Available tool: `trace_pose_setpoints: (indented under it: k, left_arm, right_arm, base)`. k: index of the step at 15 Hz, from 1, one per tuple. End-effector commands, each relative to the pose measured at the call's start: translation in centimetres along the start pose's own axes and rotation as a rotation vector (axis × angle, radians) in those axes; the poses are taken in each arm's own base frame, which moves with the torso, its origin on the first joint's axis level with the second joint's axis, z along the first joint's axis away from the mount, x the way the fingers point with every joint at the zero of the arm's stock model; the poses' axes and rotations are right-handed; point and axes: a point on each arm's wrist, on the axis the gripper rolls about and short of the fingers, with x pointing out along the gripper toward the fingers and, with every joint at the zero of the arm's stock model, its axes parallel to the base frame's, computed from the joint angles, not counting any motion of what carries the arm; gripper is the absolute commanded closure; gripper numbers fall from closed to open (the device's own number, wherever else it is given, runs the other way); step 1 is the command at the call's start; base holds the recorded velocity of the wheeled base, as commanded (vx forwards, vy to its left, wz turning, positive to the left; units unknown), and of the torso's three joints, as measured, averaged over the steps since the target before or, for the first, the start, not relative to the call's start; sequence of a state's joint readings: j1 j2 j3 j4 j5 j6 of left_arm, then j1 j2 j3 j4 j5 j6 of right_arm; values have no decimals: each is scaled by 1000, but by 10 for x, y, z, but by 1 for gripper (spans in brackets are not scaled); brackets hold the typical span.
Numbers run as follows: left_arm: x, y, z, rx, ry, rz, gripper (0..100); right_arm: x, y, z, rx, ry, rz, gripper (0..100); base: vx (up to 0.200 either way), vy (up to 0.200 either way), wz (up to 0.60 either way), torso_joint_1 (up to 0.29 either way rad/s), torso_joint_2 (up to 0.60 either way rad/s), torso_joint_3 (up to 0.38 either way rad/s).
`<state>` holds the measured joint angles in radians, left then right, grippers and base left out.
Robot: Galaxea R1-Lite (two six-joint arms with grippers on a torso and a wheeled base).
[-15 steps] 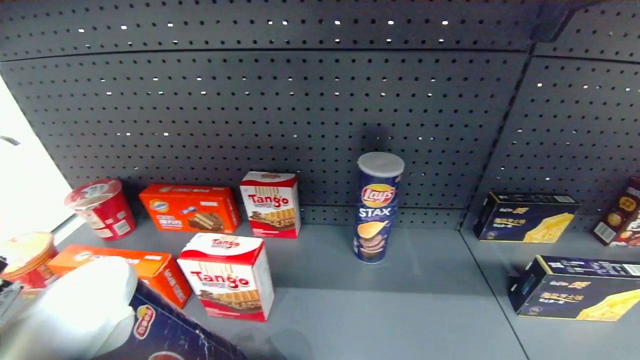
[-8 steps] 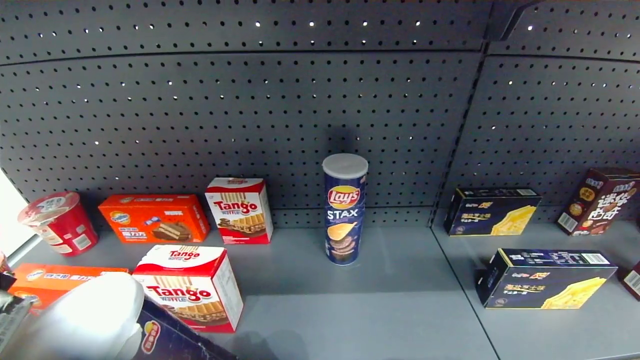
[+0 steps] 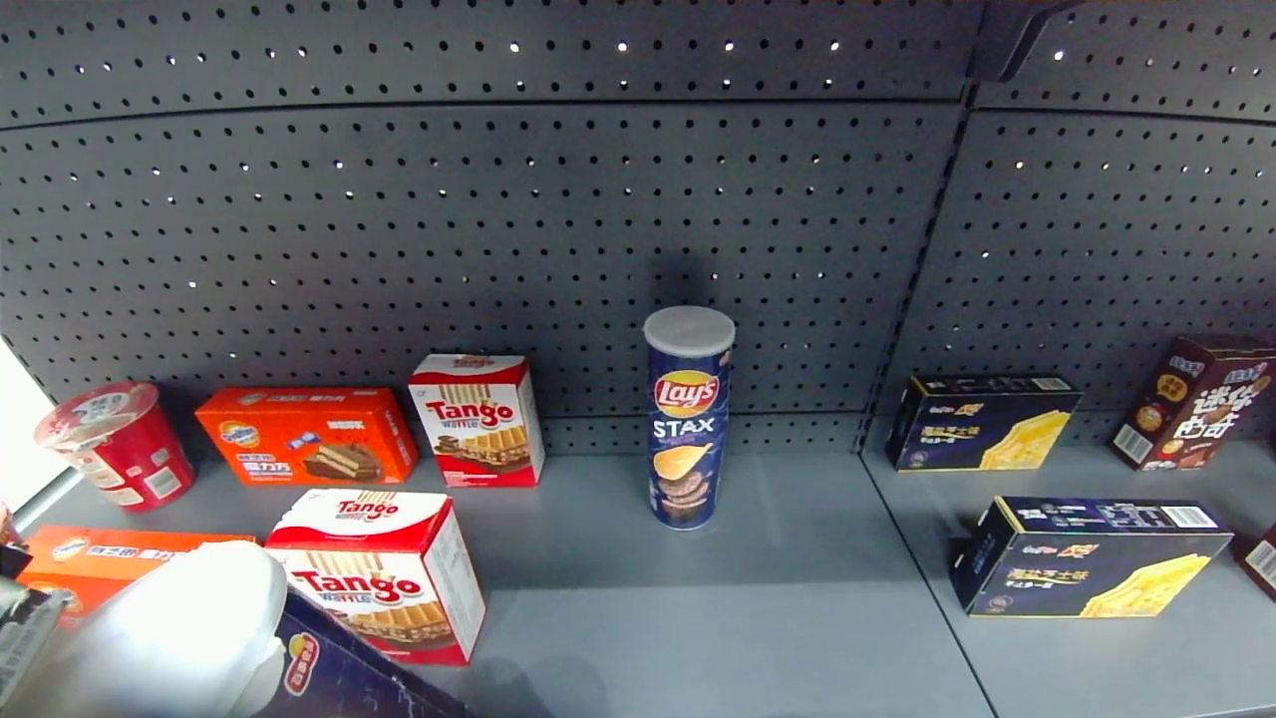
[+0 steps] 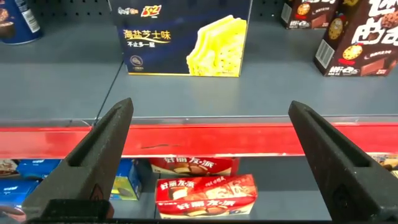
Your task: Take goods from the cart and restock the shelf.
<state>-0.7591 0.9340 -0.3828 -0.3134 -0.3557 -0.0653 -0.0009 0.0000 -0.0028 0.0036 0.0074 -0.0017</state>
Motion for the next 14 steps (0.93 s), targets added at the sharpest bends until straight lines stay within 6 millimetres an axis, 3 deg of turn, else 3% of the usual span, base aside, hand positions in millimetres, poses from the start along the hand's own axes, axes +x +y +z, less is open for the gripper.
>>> trace_pose_setpoints:
  k: [1,7,9,14]
  left_arm:
    - [0,0,-1,-3,4,1,100]
    - [1,1,-4,-8,11,-1,100]
    - [1,1,-4,-9,13,1,100]
    - [1,1,-6,-9,17,1,100]
  right_arm:
    - [0,0,0,0,-1,0,0]
    - [0,0,0,-6,-2,3,0]
    - [0,0,0,-1,-1,0,0]
    - [0,0,0,-1,-2,0,0]
  base:
    - [0,0,0,0,0,0]
    - [0,0,0,0,0,0]
    - [0,0,600,2,5,2]
    - [0,0,0,0,0,0]
